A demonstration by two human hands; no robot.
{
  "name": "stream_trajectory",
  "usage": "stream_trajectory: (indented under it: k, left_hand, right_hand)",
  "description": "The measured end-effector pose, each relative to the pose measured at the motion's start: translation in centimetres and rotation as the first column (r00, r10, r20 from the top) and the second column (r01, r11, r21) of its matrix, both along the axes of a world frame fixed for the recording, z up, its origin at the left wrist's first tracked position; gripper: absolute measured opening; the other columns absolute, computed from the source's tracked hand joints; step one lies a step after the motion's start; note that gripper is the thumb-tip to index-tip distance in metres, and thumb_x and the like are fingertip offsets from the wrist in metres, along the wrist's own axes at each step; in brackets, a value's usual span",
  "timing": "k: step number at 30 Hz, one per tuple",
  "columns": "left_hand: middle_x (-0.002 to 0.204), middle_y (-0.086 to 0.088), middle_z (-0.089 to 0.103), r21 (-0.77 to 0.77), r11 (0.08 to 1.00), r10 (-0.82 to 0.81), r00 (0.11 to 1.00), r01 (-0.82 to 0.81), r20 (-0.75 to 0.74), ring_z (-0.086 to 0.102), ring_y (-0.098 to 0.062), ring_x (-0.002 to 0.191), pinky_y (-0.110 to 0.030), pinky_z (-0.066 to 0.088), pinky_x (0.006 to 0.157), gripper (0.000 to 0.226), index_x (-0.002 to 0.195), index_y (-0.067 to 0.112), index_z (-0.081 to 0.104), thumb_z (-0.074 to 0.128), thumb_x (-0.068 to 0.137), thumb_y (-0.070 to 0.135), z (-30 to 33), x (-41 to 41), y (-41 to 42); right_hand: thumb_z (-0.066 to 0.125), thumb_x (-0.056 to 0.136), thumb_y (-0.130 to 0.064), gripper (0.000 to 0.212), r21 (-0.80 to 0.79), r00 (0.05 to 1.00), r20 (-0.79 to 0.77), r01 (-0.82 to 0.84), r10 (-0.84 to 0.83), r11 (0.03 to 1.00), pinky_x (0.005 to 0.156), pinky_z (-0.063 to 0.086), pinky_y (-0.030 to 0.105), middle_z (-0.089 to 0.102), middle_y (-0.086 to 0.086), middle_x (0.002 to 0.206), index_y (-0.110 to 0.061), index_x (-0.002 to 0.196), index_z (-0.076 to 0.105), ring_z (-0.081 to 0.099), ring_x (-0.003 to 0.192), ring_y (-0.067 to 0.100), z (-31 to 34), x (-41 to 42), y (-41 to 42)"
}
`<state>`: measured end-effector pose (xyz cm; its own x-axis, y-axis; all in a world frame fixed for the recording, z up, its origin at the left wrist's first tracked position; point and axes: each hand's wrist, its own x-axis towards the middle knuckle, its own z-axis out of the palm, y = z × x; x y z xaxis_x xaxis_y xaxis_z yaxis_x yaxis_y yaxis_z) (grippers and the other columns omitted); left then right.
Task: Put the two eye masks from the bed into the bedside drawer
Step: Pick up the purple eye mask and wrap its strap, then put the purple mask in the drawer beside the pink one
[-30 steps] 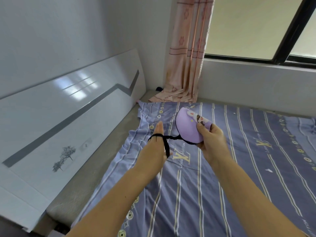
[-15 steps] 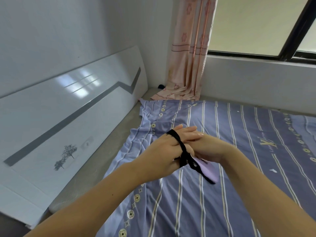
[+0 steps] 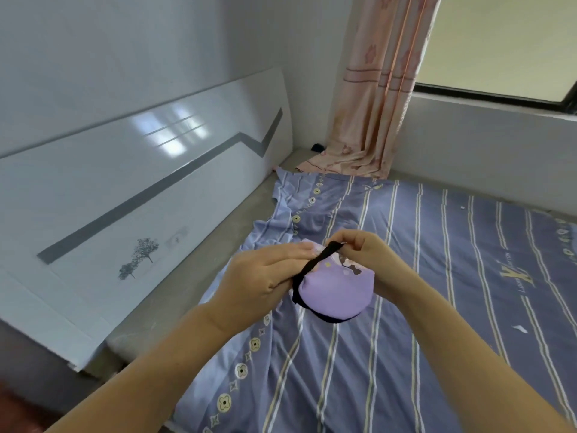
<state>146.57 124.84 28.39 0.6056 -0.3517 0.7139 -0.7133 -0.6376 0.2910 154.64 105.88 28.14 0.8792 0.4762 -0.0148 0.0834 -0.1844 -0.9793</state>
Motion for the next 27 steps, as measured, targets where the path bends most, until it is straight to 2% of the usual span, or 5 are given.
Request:
stream_trajectory:
  k: [8,13,17,22,27]
  left_hand:
    - [0.126,-0.013,0.048,0.012,0.928,0.372,0.919,-0.374,-0.131,0.044,-0.026,0.122,-0.028,0.036,0.106,0.022,0.101,-0.001,0.071,0.052,0.089,-0.001,-4.5,-5.5,6.7]
    - [0.130,0.005,0.050,-0.219,0.715,0.508,0.709,-0.664,-0.490,0.046,-0.004,0.122,-0.016,0.037,0.105,0.047,0.103,0.015,0.072,0.040,0.082,-0.013,-8.1,-14.1,11.8]
    - [0.112,0.001,0.066,-0.529,0.076,-0.078,0.524,-0.845,-0.848,0.068,-0.013,0.092,-0.030,0.059,0.074,0.025,0.114,0.037,0.055,0.050,0.090,0.039,-11.9,-21.7,15.0]
    - [0.085,-0.008,0.066,-0.222,0.075,-0.190,0.204,-0.972,-0.960,0.066,-0.011,0.059,-0.025,0.058,0.051,0.011,0.094,0.007,0.063,0.059,0.090,0.016,-20.1,-31.7,19.1]
    - [0.073,-0.008,0.062,-0.056,-0.053,-0.237,0.067,-0.997,-0.969,0.062,-0.021,0.060,-0.041,0.058,0.065,0.006,0.080,0.009,0.061,0.062,0.086,0.008,-28.1,-38.2,26.0]
  right_hand:
    - [0.053,0.091,-0.019,0.020,0.209,0.785,-0.375,-0.447,0.494,0.869,0.060,0.056,0.022,0.074,-0.001,0.079,-0.017,0.092,0.073,0.068,0.069,0.010,-3.2,-0.4,5.7]
    - [0.055,0.091,-0.021,0.017,-0.002,0.723,-0.372,-0.628,0.582,0.778,0.054,0.052,0.017,0.068,-0.009,0.066,-0.016,0.085,0.070,0.064,0.060,0.005,-6.3,-5.2,15.9]
    - [0.059,0.088,-0.016,0.014,-0.175,0.760,-0.354,-0.626,0.545,0.760,0.055,0.052,0.022,0.066,-0.007,0.062,-0.018,0.077,0.068,0.061,0.059,0.008,-10.9,-11.4,23.6]
    - [0.058,0.088,-0.012,0.020,-0.367,0.670,-0.470,-0.740,0.575,0.563,0.048,0.050,0.022,0.062,-0.006,0.055,-0.017,0.068,0.063,0.056,0.049,0.005,-18.9,-20.4,29.9]
    - [0.058,0.086,-0.021,0.016,-0.548,0.670,-0.441,-0.728,0.598,0.412,0.058,0.043,0.026,0.062,-0.003,0.064,-0.019,0.072,0.065,0.055,0.061,0.015,-27.8,-27.7,37.4]
